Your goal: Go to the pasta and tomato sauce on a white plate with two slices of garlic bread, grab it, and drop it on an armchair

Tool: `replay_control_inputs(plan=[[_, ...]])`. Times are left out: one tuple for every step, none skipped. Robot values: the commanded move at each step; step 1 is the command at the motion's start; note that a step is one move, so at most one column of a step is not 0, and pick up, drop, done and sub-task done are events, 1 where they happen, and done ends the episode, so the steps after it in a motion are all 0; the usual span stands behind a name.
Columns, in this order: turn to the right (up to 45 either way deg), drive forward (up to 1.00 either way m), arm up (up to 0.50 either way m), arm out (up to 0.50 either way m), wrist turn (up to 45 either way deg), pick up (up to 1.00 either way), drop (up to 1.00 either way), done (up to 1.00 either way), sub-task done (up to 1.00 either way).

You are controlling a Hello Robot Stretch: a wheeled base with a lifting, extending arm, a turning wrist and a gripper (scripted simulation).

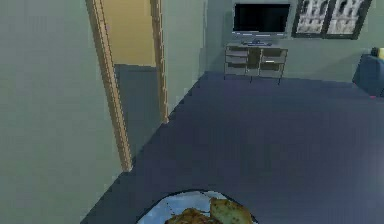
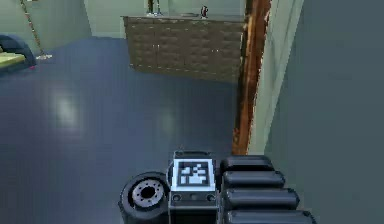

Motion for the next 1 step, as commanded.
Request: replay_control_inputs(plan=[[45.0, 0.0, 0.0, 0.0, 0.0, 0.0, 0.0, 0.0, 0.0]])
